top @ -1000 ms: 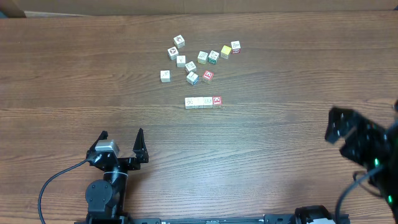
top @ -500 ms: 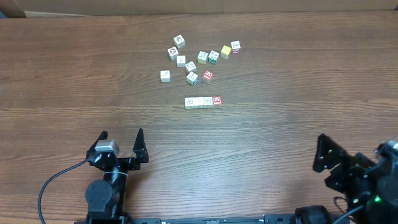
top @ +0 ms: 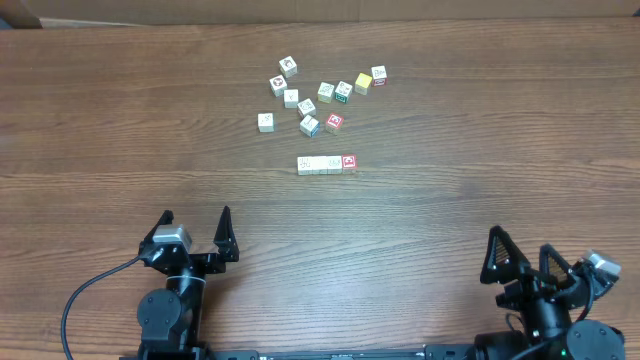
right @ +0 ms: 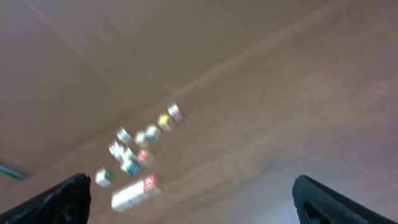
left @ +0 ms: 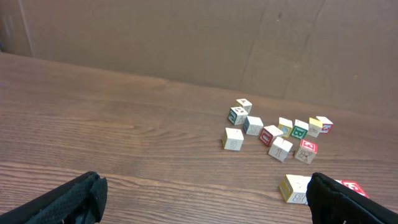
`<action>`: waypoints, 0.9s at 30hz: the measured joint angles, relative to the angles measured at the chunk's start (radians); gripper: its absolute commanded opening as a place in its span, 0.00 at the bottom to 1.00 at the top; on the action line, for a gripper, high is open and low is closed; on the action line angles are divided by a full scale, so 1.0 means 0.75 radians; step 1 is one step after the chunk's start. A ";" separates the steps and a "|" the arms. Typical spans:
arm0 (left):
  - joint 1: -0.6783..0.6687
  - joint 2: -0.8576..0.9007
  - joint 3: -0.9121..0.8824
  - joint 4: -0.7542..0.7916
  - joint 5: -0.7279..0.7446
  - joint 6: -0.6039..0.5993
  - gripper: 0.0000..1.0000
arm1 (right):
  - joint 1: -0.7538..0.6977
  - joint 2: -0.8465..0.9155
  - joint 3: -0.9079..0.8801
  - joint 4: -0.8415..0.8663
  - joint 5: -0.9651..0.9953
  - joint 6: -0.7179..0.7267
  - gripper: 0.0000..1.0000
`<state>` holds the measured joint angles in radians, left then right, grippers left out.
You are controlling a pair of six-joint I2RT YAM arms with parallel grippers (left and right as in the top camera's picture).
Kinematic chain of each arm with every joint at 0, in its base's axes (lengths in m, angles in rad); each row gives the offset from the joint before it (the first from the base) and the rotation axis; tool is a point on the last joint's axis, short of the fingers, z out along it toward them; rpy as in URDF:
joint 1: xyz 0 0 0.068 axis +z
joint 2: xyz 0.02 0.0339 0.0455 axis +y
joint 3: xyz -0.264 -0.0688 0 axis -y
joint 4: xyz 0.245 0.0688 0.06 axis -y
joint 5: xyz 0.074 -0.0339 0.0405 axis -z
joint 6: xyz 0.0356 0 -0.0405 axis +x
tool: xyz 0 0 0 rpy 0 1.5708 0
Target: Form a horizontal line
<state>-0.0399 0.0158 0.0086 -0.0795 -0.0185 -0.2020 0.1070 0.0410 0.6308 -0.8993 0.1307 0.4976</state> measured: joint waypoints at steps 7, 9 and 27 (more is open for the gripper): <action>0.000 -0.001 0.000 -0.001 0.000 0.000 1.00 | 0.001 -0.036 -0.275 0.520 -0.003 -0.001 1.00; 0.000 -0.001 0.000 -0.001 0.000 0.000 1.00 | 0.001 -0.036 -0.368 0.763 -0.003 -0.006 1.00; 0.000 -0.001 0.000 -0.001 0.000 0.000 1.00 | 0.001 -0.042 -0.817 1.494 -0.160 -0.370 1.00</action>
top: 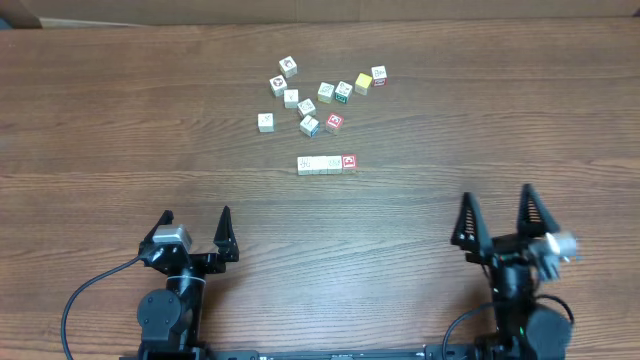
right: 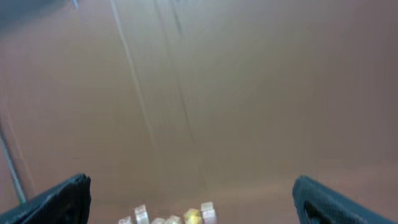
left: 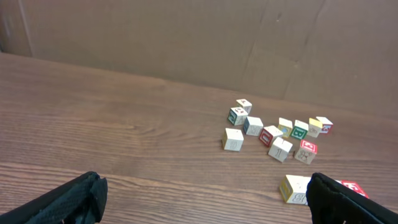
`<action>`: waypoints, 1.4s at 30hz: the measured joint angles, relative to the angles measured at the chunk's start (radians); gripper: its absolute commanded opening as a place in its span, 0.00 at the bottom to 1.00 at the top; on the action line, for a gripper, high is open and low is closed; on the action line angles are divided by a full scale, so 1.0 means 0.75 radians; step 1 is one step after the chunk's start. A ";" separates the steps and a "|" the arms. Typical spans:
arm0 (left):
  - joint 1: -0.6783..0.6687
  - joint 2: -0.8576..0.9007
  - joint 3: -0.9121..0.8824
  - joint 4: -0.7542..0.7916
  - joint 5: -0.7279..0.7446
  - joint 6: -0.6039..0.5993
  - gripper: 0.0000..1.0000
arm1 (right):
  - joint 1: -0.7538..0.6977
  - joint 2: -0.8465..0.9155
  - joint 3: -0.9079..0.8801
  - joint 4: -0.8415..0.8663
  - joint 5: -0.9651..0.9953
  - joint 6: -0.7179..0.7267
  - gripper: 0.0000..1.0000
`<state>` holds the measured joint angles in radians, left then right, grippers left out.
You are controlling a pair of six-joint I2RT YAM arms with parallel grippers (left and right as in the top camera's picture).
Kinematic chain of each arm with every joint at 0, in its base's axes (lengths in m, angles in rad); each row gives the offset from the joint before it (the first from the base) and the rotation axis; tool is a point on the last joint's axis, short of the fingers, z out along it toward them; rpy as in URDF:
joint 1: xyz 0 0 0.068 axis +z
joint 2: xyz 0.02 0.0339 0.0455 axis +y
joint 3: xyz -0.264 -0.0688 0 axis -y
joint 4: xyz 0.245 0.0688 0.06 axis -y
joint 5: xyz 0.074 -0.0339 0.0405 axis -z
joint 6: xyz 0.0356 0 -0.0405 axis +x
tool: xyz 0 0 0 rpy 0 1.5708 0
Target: Form a horizontal line
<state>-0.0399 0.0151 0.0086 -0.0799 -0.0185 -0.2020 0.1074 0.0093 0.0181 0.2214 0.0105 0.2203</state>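
A short row of blocks [top: 327, 163] lies mid-table, its right end a red block [top: 349, 160]. Behind it is a loose cluster of several small blocks [top: 320, 95], also in the left wrist view as the cluster [left: 277, 130], with the row's yellow end block [left: 293, 188] low at the right. My left gripper [top: 195, 232] rests open at the near left edge, empty. My right gripper [top: 497, 220] stands open at the near right, empty, its wrist view blurred with a few cluster blocks [right: 186, 216] at the bottom.
A brown cardboard wall [left: 186, 37] backs the table's far edge. Wide bare wood tabletop [top: 120, 120] lies to the left and right of the blocks. A black cable [top: 85, 295] loops by the left arm's base.
My right arm has swung from the far right corner to a spot further left and further onto the table, its camera now tilted up at the wall. The left arm and blocks are unchanged.
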 measured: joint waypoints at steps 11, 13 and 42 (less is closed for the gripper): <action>0.000 0.000 0.000 0.001 0.000 0.000 1.00 | 0.000 0.005 0.001 -0.415 -0.010 -0.045 1.00; 0.000 0.000 0.000 0.001 0.000 0.000 1.00 | 0.000 0.005 0.001 -0.415 -0.009 -0.062 1.00; 0.000 0.000 0.000 0.001 0.000 0.000 1.00 | -0.001 0.005 0.001 -0.415 -0.010 -0.528 1.00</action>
